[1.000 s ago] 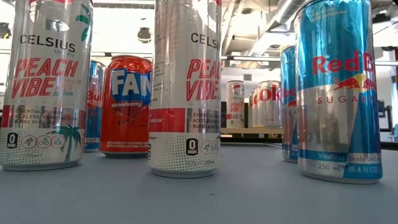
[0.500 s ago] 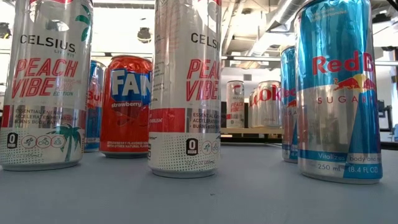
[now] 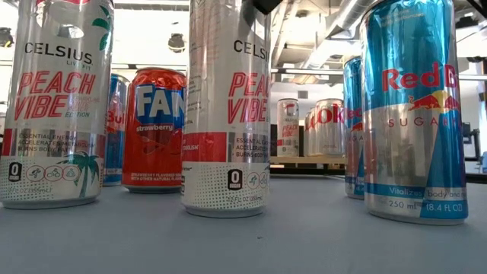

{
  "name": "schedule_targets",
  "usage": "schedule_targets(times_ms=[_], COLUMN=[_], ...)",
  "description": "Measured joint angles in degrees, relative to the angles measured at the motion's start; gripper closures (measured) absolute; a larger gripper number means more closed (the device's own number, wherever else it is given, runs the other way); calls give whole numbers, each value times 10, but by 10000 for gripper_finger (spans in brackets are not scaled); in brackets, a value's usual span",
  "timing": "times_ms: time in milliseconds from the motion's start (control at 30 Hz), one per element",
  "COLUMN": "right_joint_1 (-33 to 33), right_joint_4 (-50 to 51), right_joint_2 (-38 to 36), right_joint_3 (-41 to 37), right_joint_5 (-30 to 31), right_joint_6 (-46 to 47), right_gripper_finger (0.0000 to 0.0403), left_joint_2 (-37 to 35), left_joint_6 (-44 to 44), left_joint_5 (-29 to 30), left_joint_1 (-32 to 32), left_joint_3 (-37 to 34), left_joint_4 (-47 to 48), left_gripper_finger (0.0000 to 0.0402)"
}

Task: Place canned beverage on shelf
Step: Put the white soda can on the shelf aligned with the other white soda can

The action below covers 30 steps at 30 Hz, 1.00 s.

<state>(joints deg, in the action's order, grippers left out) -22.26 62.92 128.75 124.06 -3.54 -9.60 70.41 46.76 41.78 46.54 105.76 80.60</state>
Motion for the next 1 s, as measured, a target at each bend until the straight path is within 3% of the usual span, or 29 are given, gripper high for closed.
schedule_targets(times_ms=[467, 667, 1000], right_joint_1=[7, 10, 10], right_joint_4=[18, 15, 8], right_joint_2=[-2, -1, -1], right_joint_3=[29, 32, 32], right_joint_5=[32, 6, 3], right_joint_6=[-29, -30, -29], right_gripper_finger=[56, 82, 85], left_joint_2=[0, 0, 0], left_joint_6=[1, 3, 4], left_joint_5=[1, 0, 0], left_joint_1=[0, 0, 0], left_joint_3=[0, 0, 0], left_joint_4=[10, 10, 10], left_gripper_finger=[69, 69, 69])
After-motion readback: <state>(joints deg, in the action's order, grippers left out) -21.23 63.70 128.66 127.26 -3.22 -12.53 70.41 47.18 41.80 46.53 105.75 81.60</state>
